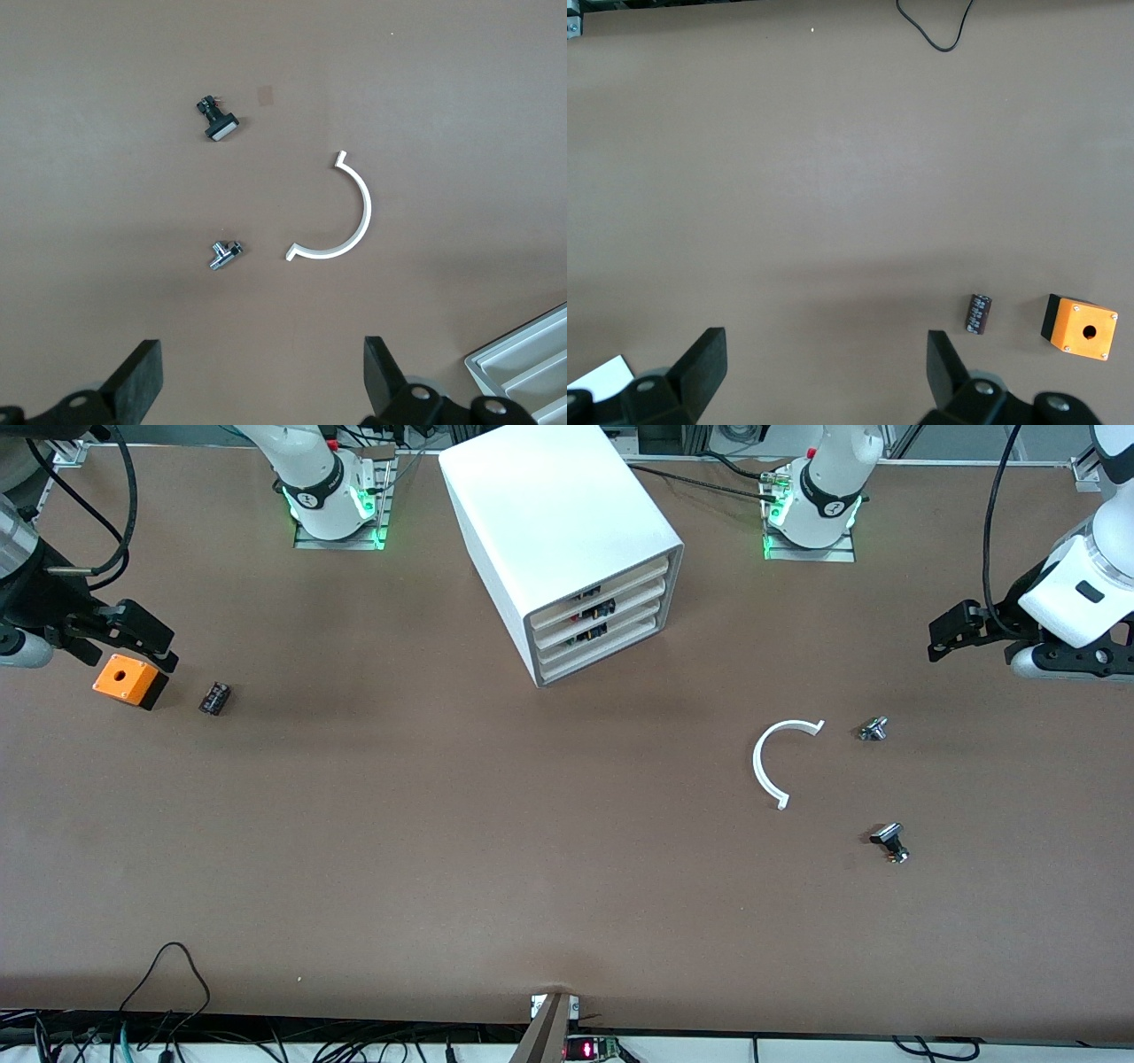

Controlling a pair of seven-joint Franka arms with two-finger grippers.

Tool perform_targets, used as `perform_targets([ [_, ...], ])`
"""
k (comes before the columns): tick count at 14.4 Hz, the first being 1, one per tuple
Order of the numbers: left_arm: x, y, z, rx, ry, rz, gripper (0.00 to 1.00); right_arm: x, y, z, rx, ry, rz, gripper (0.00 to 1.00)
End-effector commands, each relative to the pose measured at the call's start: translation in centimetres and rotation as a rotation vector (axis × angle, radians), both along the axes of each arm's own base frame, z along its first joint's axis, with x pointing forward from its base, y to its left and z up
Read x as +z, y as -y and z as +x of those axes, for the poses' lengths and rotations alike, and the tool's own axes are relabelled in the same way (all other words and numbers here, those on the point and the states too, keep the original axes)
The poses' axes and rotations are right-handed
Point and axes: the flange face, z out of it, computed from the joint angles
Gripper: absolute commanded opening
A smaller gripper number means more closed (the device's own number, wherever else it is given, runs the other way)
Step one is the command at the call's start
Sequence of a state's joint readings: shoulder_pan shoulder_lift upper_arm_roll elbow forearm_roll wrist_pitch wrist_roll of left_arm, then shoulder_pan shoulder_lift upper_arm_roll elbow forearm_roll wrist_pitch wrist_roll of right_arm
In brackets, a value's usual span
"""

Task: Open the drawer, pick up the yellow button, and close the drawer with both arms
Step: 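Raise both grippers from rest and move them toward the white cabinet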

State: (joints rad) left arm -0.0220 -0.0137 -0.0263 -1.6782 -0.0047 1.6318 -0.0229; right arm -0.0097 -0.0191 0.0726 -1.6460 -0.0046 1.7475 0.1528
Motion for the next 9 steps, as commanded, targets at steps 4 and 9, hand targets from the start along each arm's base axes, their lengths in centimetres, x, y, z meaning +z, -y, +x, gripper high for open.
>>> perform_targets([
  [4, 0.5, -0.3, -0.3, -0.018, -0.006, -0.011, 1.00, 0.8, -0.1, 0.1, -0.016, -0.016, 0.002, 1.00],
  [9, 0.5, 0.2, -0.5, -0.020, -0.026, -0.010, 1.00, -1.5, 0.1, 0.6, 0.123, -0.074, -0.005, 1.00],
])
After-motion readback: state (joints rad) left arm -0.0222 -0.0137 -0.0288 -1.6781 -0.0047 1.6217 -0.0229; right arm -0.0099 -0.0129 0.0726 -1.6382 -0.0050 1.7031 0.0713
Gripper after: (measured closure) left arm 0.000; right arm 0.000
